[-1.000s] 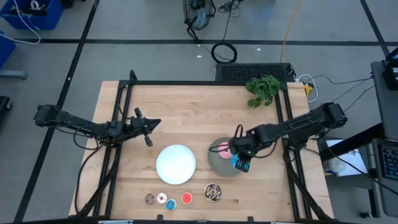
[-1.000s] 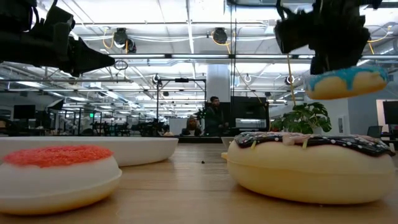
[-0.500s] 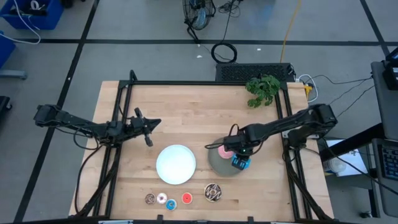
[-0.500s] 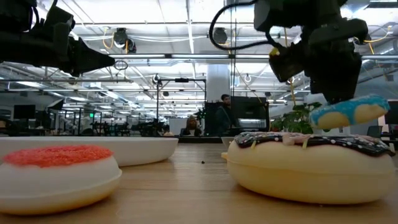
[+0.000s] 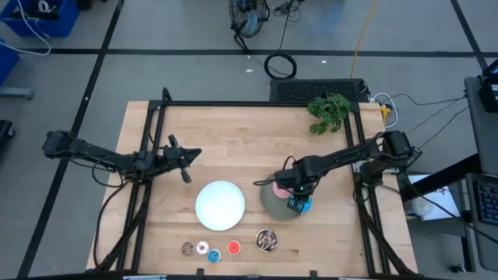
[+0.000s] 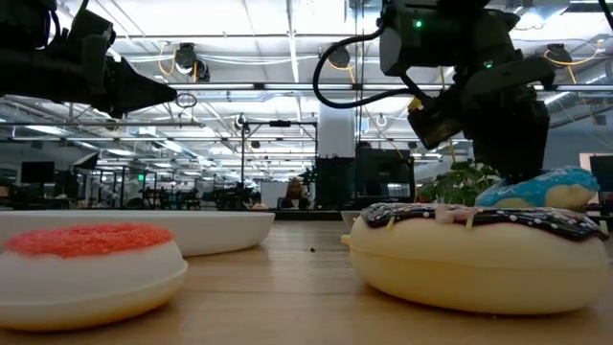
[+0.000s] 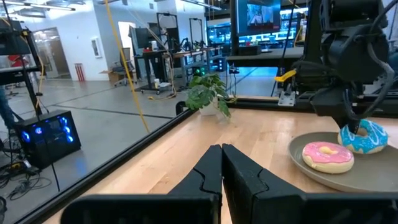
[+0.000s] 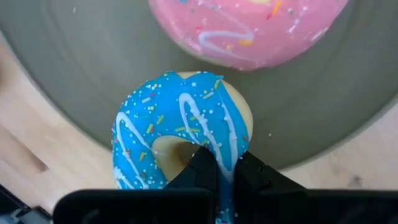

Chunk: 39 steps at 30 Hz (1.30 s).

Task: Pick & Place donuts
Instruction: Put the large blue donut on the brown plate

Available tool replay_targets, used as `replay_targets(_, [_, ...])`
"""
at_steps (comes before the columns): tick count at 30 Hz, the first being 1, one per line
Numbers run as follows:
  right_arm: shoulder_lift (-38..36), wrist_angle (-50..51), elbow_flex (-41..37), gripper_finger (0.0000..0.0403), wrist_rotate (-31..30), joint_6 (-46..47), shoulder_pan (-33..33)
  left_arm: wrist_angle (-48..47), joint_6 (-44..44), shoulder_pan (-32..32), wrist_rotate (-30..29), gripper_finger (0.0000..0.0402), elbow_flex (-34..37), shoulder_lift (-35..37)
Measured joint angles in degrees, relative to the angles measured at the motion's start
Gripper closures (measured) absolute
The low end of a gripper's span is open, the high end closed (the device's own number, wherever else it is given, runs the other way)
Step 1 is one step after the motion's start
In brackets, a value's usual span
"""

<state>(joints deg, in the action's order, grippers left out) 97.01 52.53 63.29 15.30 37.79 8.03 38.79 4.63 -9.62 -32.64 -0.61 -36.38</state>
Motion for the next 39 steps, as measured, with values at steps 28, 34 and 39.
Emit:
replay_targets(28, [0.0,-0.2,0.0,0.0394,1.7,2.0,-1.9,0.0,0.1,0.0,-0.1,0.0385,0.0,0.0])
replay_targets(34, [1.5,-0.7,0.0,0.0394,1.5,2.0,-1.9,0.0,0.1,0.0,-0.1,0.0385,0.0,0.0])
replay_targets(39, [3.8,-0.7,0.0,0.0394,1.5,0.5,-1.9,-0.1,0.1,0.0,-0.1,0.0385,0.0,0.0])
